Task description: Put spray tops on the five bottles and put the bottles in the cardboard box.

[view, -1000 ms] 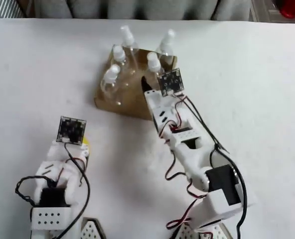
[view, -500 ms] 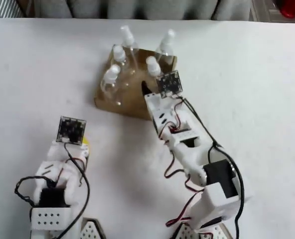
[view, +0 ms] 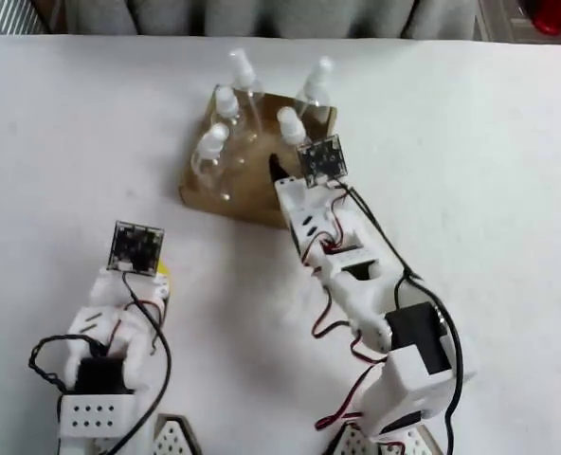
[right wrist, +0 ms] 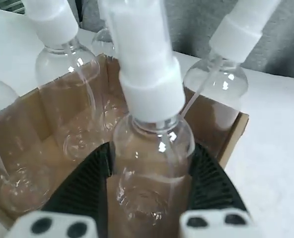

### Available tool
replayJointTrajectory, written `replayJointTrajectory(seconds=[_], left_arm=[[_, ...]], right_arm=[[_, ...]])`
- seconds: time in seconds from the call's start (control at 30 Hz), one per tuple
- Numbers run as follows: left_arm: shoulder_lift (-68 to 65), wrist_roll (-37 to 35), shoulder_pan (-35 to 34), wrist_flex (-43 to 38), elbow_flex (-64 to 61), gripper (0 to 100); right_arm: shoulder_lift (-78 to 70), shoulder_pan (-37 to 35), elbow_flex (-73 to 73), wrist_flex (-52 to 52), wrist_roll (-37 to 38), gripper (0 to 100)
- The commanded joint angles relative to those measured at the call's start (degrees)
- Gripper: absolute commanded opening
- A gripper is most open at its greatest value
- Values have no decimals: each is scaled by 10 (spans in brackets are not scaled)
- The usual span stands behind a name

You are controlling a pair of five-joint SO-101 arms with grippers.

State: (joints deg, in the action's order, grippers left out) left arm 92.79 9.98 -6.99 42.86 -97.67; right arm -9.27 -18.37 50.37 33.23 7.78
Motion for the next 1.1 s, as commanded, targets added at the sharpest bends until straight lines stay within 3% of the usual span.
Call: replayJointTrajectory(seconds=[0.0, 0.13, 0.83, 1.07], left_arm=[[8, 5, -4, -1, 3, 72], [8, 5, -4, -1, 3, 72], [8, 4, -5, -2, 3, 72], [8, 4, -5, -2, 3, 72]], right_arm=[[5, 4, -11, 2, 5, 96], [1, 4, -11, 2, 5, 196], [0, -15, -11, 3, 6, 196], [0, -15, -10, 3, 5, 310]])
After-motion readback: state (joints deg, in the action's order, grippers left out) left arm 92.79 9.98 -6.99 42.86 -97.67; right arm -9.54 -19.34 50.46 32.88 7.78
